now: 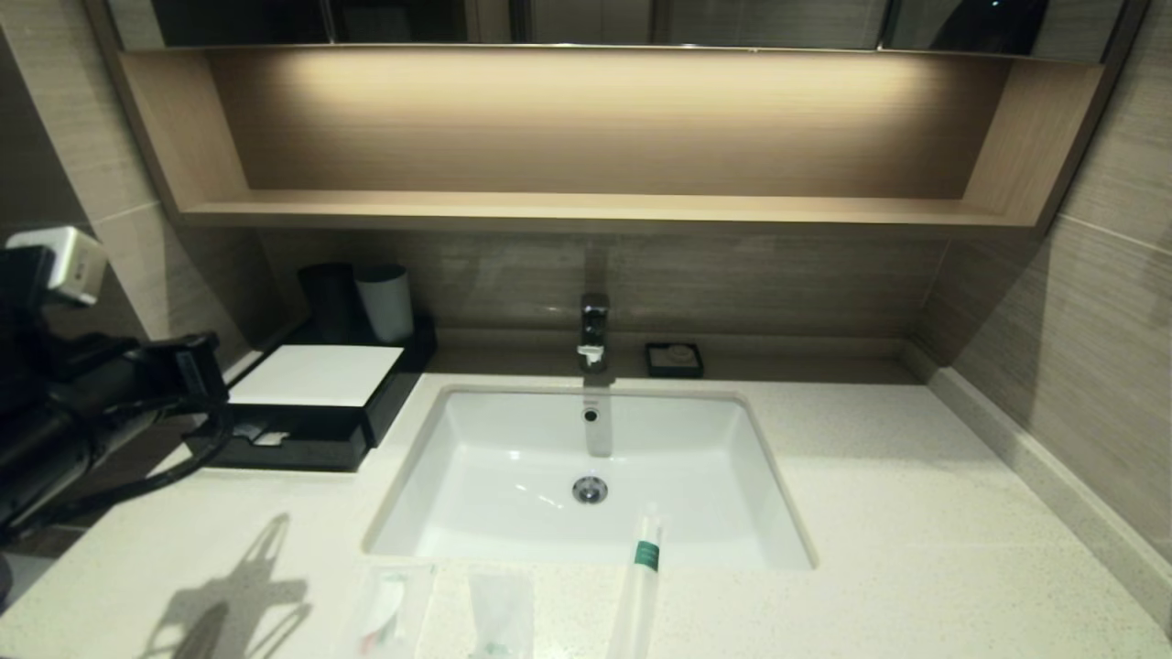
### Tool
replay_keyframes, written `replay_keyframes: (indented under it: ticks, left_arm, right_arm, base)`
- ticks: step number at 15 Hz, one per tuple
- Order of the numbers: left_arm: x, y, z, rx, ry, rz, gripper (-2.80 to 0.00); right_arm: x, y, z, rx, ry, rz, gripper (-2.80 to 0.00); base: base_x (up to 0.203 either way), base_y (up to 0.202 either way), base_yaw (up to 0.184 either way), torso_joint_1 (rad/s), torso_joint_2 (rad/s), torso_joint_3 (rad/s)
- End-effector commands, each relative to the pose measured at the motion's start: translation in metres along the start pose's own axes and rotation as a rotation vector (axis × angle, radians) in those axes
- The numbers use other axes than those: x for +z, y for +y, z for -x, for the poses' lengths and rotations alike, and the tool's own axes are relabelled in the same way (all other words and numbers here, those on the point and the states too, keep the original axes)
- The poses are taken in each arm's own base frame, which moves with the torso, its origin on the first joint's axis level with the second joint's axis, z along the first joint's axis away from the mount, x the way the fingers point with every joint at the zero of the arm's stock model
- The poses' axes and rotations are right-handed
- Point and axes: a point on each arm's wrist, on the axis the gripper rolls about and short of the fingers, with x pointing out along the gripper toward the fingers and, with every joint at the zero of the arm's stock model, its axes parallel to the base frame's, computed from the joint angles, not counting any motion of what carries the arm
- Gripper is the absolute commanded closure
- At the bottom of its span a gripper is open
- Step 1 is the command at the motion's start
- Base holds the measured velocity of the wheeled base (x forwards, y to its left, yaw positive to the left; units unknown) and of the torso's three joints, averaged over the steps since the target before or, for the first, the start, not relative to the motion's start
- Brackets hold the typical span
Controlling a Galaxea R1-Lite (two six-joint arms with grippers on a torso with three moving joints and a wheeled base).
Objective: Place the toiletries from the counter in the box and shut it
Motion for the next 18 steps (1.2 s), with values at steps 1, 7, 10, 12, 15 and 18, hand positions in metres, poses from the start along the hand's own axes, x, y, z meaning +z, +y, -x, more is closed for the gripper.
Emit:
replay_keyframes:
  ticks: [1,7,10,12,15,18]
  left_arm:
    - [0.006,0.005,0.038,-0.001,-0.059,0.006,0.0]
    - [-0.009,0.015,0.108,-0.009,-0.118,0.006,0.0]
    - [-0.025,0.018,0.135,-0.062,-0.16,0.005,0.0]
    - [-0.035,0.02,0.151,-0.108,-0.191,0.006,0.0]
    - [-0.046,0.024,0.172,-0.119,-0.204,0.004,0.0]
    - [-0.051,0.026,0.191,-0.123,-0.25,0.001,0.0]
  right_arm:
    - [0.0,0.0,0.0,0.0,0.001,0.0,0.0]
    - [0.0,0.0,0.0,0.0,0.0,0.0,0.0]
    - [0.0,0.0,0.0,0.0,0.0,0.0,0.0]
    - [0.0,0.0,0.0,0.0,0.0,0.0,0.0]
    - [0.0,0.0,0.0,0.0,0.0,0.0,0.0]
    - [0.0,0.0,0.0,0.0,0.001,0.0,0.0]
  base:
    - [0.0,0.0,0.0,0.0,0.0,0.0]
    - [0.0,0.0,0.0,0.0,0.0,0.0]
    - [0.0,0.0,0.0,0.0,0.0,0.0]
    - [0.0,0.0,0.0,0.0,0.0,0.0]
    - [0.0,0.0,0.0,0.0,0.0,0.0]
    - [0.0,0.0,0.0,0.0,0.0,0.0]
